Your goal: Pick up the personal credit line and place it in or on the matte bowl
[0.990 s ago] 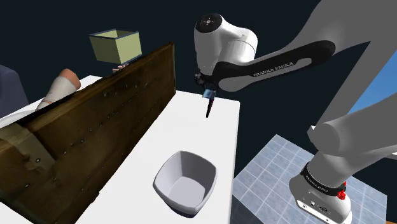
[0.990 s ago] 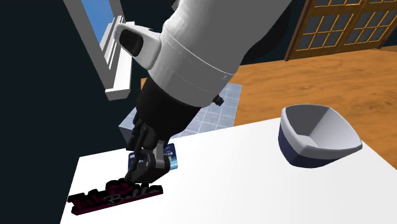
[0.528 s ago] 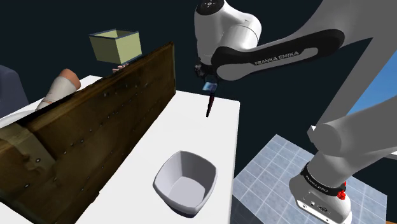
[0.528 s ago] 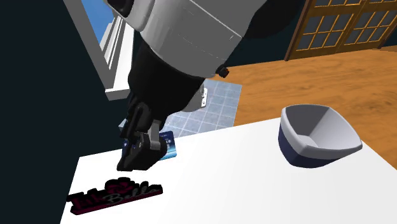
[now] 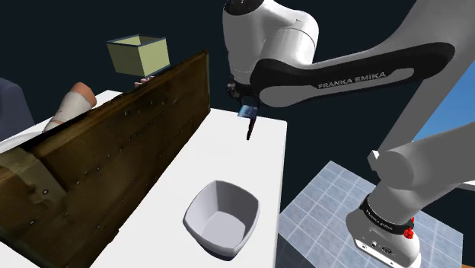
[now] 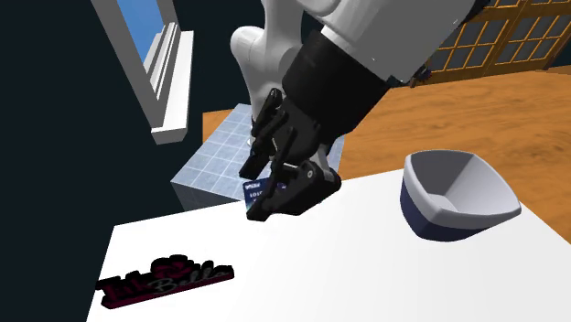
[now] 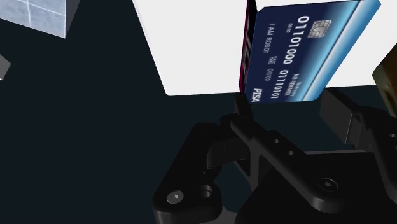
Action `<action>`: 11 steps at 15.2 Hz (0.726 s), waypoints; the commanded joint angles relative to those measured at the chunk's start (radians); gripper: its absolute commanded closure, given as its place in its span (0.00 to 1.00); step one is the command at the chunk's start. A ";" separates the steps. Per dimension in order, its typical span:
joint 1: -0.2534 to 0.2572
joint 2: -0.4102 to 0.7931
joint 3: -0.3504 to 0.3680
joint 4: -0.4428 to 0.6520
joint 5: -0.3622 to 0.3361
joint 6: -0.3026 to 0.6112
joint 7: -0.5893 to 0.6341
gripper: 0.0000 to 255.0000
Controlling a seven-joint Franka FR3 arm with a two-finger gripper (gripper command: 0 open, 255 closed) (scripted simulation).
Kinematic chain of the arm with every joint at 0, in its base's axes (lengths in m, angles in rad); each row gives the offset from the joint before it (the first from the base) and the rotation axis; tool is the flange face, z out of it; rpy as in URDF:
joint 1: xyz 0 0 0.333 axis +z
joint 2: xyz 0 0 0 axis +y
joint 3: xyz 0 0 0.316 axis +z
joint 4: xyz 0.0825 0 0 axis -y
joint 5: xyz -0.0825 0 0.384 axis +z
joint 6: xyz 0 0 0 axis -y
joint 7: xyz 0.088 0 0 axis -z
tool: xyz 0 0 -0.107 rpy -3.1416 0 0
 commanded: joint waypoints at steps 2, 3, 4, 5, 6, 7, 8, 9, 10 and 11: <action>0.034 -0.025 0.034 0.023 0.033 -0.058 0.039 1.00; 0.043 -0.032 0.048 0.032 0.042 -0.077 0.053 1.00; 0.051 -0.037 0.062 0.043 0.051 -0.095 0.068 1.00; 0.058 -0.042 0.078 0.054 0.060 -0.114 0.084 1.00; 0.063 -0.045 0.096 0.067 0.069 -0.133 0.100 1.00; 0.067 -0.048 0.114 0.081 0.076 -0.152 0.116 1.00; 0.069 -0.050 0.133 0.096 0.084 -0.171 0.132 1.00; 0.070 -0.051 0.154 0.112 0.091 -0.190 0.149 1.00; 0.069 -0.051 0.176 0.130 0.097 -0.209 0.166 1.00; 0.066 -0.051 0.199 0.149 0.104 -0.228 0.183 1.00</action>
